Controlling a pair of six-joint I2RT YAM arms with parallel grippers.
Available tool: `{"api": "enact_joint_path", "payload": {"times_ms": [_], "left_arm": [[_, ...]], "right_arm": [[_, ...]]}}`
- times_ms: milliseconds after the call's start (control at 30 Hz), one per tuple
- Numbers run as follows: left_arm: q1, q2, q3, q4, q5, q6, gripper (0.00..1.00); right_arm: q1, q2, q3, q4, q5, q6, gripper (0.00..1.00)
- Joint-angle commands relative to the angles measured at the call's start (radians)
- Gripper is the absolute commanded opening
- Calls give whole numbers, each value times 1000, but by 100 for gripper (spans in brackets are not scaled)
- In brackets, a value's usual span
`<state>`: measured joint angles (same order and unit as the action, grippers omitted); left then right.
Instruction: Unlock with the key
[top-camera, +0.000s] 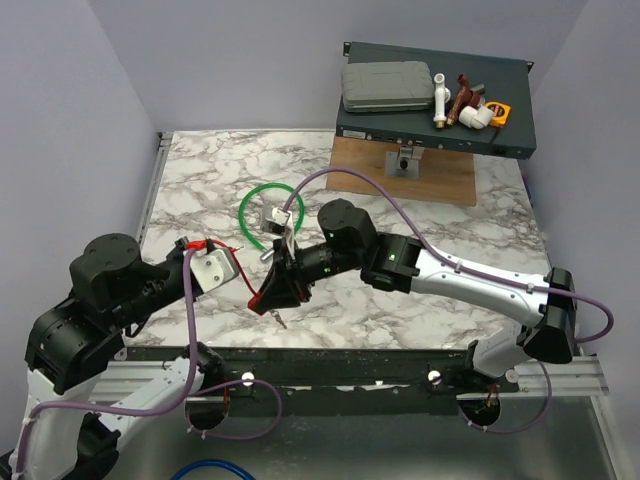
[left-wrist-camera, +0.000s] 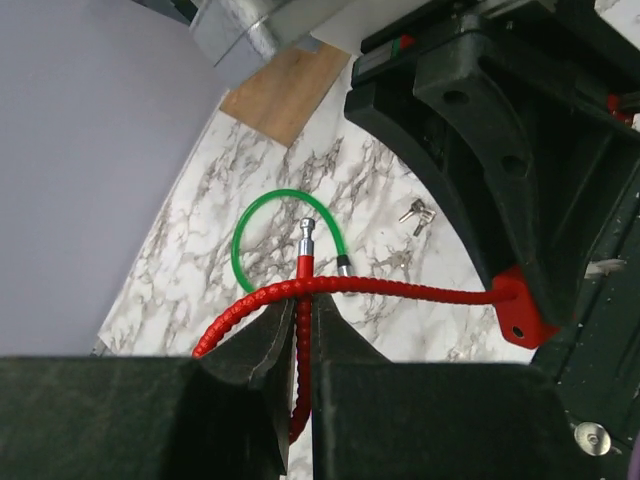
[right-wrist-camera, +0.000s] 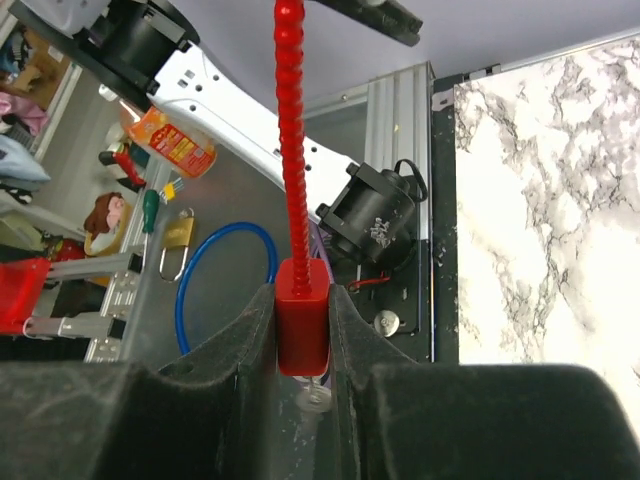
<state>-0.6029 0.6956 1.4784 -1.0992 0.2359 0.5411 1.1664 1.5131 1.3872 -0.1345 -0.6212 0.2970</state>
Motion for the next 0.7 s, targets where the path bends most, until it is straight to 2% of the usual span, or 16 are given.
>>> {"api": "enact_joint_path", "payload": {"times_ms": [0, 33, 100, 133, 200, 233, 300, 433, 500, 633, 667], "left_arm": [[25, -54, 18, 227, -39, 62, 4], [26, -61, 17, 199, -2, 69, 4], [29, -54, 38, 81, 160, 89, 15], [32, -47, 44, 18, 254, 92, 27], [40, -39, 45, -73, 386, 100, 45], [41, -38, 40, -96, 417, 99, 55], [41, -35, 37, -132, 410, 114, 68], [42, 4, 96, -224, 420, 130, 77], [42, 23, 133, -253, 447, 114, 78], [45, 24, 186, -191, 421, 24, 80], [49, 24, 196, -175, 395, 4, 84]], "right_arm": [[26, -11, -47, -220, -32, -30, 1], [26, -22, -47, -221, -21, -30, 1], [25, -26, -32, -232, 2, -43, 1], [23, -20, -13, -238, 20, -52, 1], [14, -14, 26, -244, 63, -59, 1], [5, -14, 45, -240, 80, -60, 1], [-18, -18, 87, -238, 96, -66, 1], [-67, -38, 123, -244, 120, -78, 1], [-97, -46, 111, -249, 132, -77, 1], [-166, -59, 37, -252, 166, -68, 1], [-181, -61, 11, -252, 190, -65, 1]]}}
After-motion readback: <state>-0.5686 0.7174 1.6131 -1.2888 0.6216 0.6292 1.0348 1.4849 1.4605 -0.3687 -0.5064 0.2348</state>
